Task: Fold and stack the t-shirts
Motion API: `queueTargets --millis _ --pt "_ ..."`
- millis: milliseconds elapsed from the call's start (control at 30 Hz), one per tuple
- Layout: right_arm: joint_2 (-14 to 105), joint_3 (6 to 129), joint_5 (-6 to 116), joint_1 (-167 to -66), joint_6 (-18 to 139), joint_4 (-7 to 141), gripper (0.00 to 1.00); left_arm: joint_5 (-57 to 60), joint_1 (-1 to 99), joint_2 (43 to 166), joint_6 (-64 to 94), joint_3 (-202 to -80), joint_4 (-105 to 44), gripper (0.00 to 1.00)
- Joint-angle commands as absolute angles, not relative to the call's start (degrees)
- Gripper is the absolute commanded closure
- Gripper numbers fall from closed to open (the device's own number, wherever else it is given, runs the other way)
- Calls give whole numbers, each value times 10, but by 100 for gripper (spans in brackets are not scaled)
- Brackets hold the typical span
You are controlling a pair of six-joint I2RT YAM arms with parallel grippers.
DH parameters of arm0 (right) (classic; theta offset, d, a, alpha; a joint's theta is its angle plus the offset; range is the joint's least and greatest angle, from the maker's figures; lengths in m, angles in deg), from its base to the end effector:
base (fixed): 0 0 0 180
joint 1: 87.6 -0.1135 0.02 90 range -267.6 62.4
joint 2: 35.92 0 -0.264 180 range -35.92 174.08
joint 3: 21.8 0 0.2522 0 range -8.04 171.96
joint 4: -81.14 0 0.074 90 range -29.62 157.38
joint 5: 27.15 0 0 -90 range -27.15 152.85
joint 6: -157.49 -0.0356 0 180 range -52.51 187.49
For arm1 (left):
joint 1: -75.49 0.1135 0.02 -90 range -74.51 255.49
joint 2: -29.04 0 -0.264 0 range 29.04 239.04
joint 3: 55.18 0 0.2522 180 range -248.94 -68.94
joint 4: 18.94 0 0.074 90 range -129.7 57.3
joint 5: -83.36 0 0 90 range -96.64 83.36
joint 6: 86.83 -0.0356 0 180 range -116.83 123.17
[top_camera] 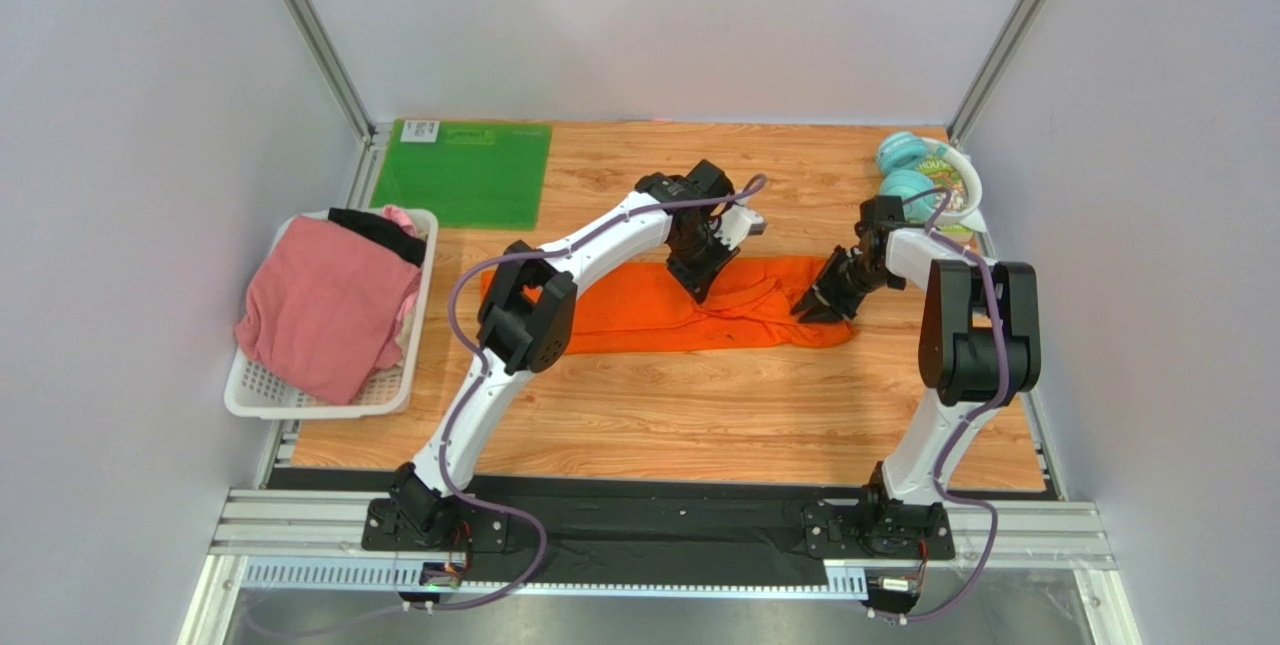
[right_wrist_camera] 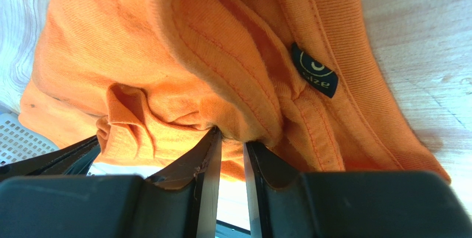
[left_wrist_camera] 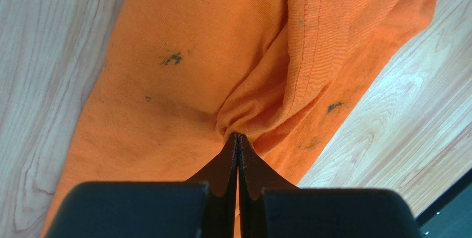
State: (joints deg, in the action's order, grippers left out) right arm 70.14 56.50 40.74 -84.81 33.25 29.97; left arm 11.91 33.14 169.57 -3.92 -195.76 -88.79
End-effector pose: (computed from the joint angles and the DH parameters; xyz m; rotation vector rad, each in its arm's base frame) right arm 0.3370 -0.0030 0.1447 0.8971 2.8573 0.6418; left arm 0.3716 -0.3541 0.1804 1.2646 2.5491 -0.5961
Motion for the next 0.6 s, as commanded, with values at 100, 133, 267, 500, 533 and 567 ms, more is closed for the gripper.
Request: queueTargets --millis 100,133,267,500,533,567 --pt "714 558 431 -851 343 302 73 126 334 1654 -43 -1951 -887 100" --pt "715 559 433 -851 344 300 74 126 335 1652 -43 -1951 -888 100" --pt "709 560 439 -851 344 296 74 132 344 1638 -42 -1944 -895 100" --pt "675 588 393 -851 325 295 73 170 344 1606 -31 -1914 -895 100" --pt "673 591 387 -851 321 299 72 171 344 1605 -29 -1913 -895 100" --pt "671 596 368 -852 317 304 72 173 344 1605 -29 -1913 -895 100"
